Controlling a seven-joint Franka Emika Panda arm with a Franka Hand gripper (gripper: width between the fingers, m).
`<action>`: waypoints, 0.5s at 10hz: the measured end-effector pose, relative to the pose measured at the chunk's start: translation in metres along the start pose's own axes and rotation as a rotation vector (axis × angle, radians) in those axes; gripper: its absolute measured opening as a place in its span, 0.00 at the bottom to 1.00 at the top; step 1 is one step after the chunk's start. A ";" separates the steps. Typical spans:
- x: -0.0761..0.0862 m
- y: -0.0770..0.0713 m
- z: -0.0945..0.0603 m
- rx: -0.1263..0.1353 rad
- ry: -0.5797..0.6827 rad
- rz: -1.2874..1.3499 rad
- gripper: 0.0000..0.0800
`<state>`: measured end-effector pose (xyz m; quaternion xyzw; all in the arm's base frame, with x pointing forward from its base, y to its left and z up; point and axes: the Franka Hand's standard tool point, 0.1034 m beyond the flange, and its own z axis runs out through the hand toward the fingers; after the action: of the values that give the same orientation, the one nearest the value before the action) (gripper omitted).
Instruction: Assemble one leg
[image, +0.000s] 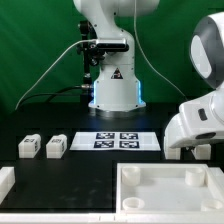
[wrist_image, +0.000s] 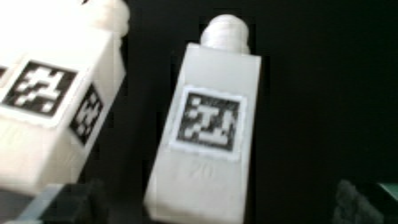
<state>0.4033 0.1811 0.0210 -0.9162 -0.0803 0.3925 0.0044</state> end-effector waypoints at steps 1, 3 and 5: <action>-0.003 -0.005 0.009 -0.009 -0.007 0.016 0.81; -0.005 -0.008 0.021 -0.018 -0.024 0.033 0.81; -0.005 -0.008 0.021 -0.017 -0.024 0.031 0.66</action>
Offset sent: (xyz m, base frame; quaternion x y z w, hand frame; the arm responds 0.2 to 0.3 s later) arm 0.0000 0.0000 0.0000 0.0000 0.0000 0.0000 1.0000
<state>0.3838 0.1867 0.0106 -0.9126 -0.0695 0.4027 -0.0104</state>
